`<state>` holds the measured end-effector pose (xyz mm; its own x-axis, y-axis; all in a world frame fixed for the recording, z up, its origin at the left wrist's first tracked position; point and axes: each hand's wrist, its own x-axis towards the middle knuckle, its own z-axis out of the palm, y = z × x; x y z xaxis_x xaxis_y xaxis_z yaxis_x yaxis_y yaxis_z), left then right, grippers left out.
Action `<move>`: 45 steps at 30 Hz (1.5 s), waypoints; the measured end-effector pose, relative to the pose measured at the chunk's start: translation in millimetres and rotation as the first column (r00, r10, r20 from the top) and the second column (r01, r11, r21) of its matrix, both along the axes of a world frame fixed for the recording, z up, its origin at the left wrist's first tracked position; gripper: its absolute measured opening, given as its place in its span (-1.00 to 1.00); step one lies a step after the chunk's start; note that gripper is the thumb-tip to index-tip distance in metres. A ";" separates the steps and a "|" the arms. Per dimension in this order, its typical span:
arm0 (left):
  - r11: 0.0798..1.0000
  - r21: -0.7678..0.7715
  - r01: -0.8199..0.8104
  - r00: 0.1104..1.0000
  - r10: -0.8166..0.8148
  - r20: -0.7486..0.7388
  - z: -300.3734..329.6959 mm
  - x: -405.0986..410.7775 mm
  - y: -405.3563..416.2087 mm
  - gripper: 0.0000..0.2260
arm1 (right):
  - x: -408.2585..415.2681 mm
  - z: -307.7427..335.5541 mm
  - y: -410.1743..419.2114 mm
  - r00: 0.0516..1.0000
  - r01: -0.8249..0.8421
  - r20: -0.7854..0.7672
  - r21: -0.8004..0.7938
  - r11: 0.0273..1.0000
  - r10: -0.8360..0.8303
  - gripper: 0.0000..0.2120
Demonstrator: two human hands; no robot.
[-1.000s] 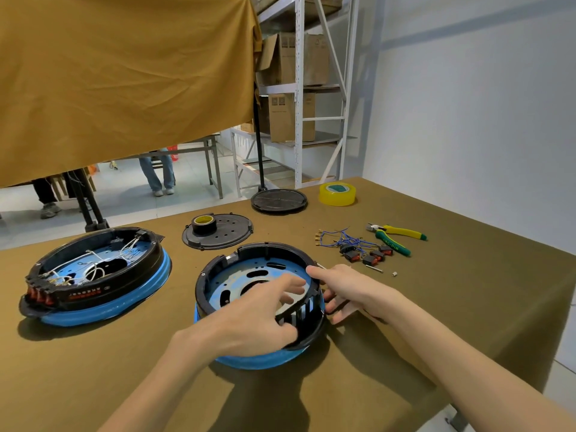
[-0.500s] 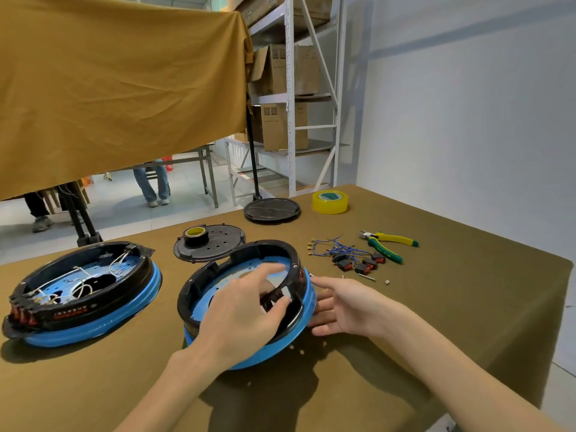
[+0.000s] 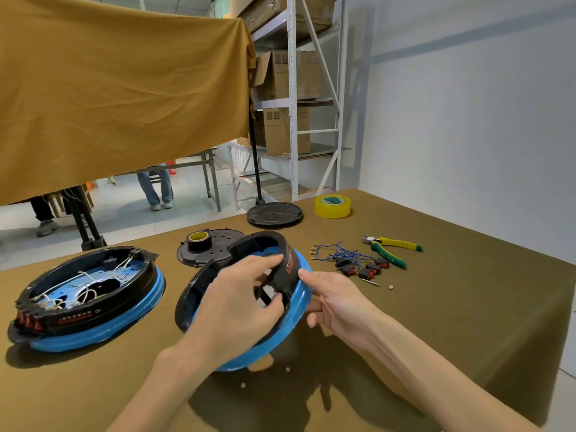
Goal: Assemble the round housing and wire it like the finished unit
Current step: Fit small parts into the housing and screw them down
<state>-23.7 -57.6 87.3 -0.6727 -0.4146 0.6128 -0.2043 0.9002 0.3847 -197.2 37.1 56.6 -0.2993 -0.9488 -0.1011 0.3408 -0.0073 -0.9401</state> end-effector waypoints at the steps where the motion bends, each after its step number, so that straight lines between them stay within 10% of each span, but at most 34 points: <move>1: 0.998 0.052 0.020 0.999 -0.018 -0.043 6.8 3.2 -2.3 -0.47 | 4.1 8.0 -1.0 0.999 0.026 -0.023 -0.035 0.999 -0.027 -0.64; 11: 0.937 0.348 0.013 0.981 0.056 -0.188 44.4 41.2 -29.1 -0.36 | 37.3 83.3 -13.4 0.907 -0.191 -0.411 -0.206 0.960 0.092 -0.76; 15: 0.708 0.686 0.167 0.913 0.151 -0.378 45.0 47.3 -44.9 -0.49 | 18.3 85.5 -19.2 0.438 0.243 -0.735 -0.458 0.855 -0.518 -0.95; 17: 0.504 0.820 0.273 0.893 0.183 -0.410 38.4 47.8 -50.4 -0.48 | 1.6 75.7 -20.7 0.223 0.397 -0.810 -0.433 0.810 -0.542 -0.78; 21: 0.280 0.919 0.278 0.917 0.206 -0.340 14.8 38.6 -52.1 -0.48 | -20.3 44.5 -17.3 0.376 0.419 -0.911 0.002 0.908 -0.171 -0.39; 27: 0.171 0.943 0.287 0.940 0.138 -0.311 -20.1 29.7 -57.8 -0.51 | -45.5 20.4 -17.5 0.281 0.542 -0.959 0.130 0.830 -0.033 -0.54; 36: 0.040 0.999 -0.024 0.989 -0.145 0.030 -33.7 69.2 -91.4 -0.20 | -50.3 9.6 -33.9 0.149 0.404 -0.987 0.000 0.915 -0.066 -0.56; 42: 0.043 0.973 -0.227 0.969 -0.087 0.230 -43.6 59.0 -92.5 -0.37 | -57.8 -2.2 -54.8 0.462 0.385 -0.870 0.019 0.923 -0.175 -0.72; 45: 0.032 0.973 -0.228 0.974 0.019 0.227 -48.2 56.2 -94.9 -0.47 | -74.2 -12.3 -40.2 0.397 0.517 -0.872 -0.046 0.855 -0.286 -0.78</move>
